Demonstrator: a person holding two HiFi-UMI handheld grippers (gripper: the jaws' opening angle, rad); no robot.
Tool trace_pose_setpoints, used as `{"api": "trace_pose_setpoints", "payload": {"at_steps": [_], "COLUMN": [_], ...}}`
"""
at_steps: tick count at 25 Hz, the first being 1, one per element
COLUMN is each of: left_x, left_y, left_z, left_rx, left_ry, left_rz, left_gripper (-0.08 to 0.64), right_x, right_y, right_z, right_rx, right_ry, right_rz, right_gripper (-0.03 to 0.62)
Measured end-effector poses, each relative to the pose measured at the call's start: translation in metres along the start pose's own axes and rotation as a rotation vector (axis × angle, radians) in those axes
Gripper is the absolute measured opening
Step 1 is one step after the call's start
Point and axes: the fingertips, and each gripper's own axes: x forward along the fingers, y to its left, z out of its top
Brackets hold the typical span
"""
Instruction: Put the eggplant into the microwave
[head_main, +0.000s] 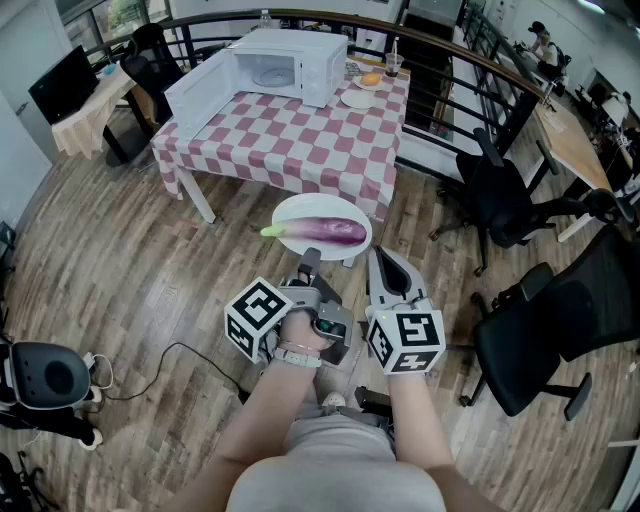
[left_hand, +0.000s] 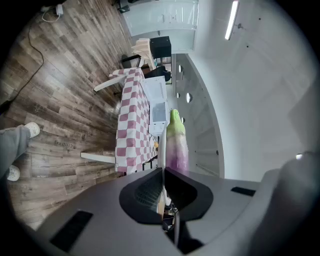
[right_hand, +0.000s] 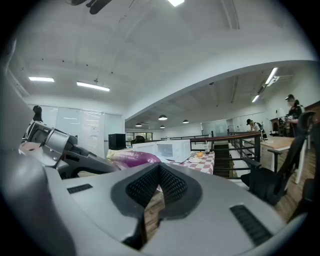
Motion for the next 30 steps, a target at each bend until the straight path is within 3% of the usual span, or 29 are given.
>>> {"api": "trace_pose_setpoints", "payload": {"at_steps": [30], "left_x": [0.112], "left_y": [-0.011], "left_z": [0.178], "left_rx": [-0.026], "left_ry": [-0.001], "left_rz": [-0.018], "left_gripper": [0.015], "right_x": [0.195], "right_y": [0.058], "right_z": [0.027], "right_rx": [-0.042], "right_ry": [-0.042], "right_rz": [0.008], "right_gripper": [0.023]}}
